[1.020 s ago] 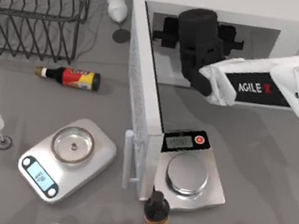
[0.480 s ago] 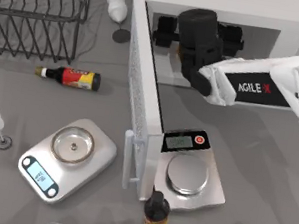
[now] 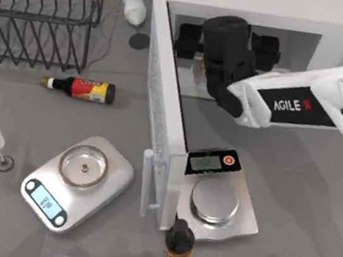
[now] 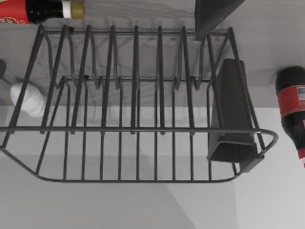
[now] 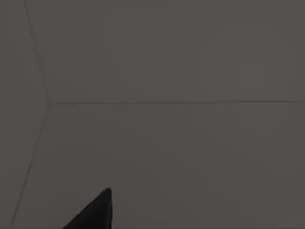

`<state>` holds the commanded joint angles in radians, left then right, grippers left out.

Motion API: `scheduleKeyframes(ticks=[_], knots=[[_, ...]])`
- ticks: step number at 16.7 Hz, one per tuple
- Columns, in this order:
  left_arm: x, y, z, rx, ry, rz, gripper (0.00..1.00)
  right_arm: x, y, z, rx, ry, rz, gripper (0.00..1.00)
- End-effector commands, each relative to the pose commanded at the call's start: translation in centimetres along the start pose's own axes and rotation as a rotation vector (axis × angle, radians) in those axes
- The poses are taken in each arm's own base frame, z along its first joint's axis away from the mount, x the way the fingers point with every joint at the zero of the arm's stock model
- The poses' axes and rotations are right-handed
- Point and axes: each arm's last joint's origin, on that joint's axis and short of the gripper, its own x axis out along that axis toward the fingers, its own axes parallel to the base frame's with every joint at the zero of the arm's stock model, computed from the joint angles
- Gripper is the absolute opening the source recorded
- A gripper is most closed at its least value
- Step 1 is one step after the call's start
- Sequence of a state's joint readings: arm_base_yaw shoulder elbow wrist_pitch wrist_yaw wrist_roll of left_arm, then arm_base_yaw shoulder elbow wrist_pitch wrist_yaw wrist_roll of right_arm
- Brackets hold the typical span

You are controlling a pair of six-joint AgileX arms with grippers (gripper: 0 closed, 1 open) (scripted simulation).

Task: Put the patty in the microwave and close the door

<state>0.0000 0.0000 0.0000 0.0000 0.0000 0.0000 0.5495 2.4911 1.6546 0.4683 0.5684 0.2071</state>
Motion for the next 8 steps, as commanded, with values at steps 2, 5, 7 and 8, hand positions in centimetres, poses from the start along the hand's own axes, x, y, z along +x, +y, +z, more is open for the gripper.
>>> scheduleKeyframes(ticks=[2,5,7,8], knots=[[0.0,0.0,0.0,0.000,0.000,0.000,1.00,-2.2,0.6,-0.7,0.001,0.002,0.001,1.00],[0.0,0.0,0.0,0.000,0.000,0.000,1.00,-6.7,0.8,-2.7,-0.010,0.021,-0.002,1.00],[0.0,0.0,0.0,0.000,0.000,0.000,1.00,-10.2,0.4,-4.1,-0.020,0.032,-0.006,1.00],[0.0,0.0,0.0,0.000,0.000,0.000,1.00,-11.8,0.1,-4.7,-0.023,0.034,-0.007,1.00]])
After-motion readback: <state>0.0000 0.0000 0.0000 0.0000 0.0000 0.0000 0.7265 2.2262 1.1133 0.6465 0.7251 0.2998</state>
